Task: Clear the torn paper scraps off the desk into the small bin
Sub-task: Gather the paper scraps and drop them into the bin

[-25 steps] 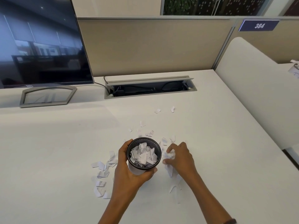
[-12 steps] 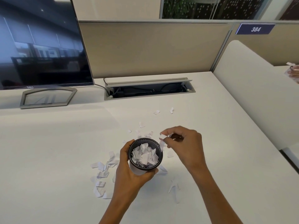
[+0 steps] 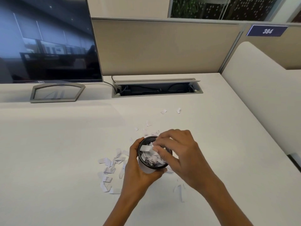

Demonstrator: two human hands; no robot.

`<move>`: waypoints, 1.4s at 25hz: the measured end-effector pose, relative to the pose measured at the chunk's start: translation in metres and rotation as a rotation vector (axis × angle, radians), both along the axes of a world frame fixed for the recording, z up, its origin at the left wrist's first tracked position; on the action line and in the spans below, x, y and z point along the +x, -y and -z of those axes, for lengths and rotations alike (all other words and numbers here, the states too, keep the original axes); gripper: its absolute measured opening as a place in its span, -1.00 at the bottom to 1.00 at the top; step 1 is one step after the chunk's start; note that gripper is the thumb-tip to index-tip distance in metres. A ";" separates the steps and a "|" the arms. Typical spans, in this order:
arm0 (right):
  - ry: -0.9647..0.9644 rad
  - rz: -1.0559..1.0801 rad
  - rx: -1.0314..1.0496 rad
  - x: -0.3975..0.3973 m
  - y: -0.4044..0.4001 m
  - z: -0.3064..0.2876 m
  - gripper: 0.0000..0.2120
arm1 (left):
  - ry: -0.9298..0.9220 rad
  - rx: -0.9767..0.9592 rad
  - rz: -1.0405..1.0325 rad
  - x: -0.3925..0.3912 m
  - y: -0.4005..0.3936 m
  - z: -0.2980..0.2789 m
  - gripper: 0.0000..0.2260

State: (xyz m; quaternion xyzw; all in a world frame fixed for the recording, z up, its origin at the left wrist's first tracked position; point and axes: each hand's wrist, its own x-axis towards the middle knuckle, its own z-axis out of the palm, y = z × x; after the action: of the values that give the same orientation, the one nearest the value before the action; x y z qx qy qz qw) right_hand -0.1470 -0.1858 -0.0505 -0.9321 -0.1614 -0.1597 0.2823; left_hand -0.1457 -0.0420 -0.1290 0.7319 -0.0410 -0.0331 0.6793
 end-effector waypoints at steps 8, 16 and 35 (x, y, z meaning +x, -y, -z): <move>-0.299 -0.177 -0.372 -0.011 -0.017 0.020 -0.44 | 0.027 0.055 -0.007 -0.005 -0.003 -0.007 -0.33; -0.459 0.463 0.438 -0.036 0.046 0.038 -0.78 | 0.050 0.022 -0.062 0.002 -0.018 -0.004 -0.20; -0.703 0.488 0.218 -0.011 0.004 0.130 -0.86 | 0.066 0.021 -0.107 0.000 -0.031 -0.007 -0.20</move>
State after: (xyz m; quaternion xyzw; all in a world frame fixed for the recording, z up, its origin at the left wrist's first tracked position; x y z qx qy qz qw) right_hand -0.1583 -0.1895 -0.1809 -0.9053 0.1871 0.0892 0.3707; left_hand -0.1456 -0.0107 -0.1217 0.7409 -0.0239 0.0272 0.6707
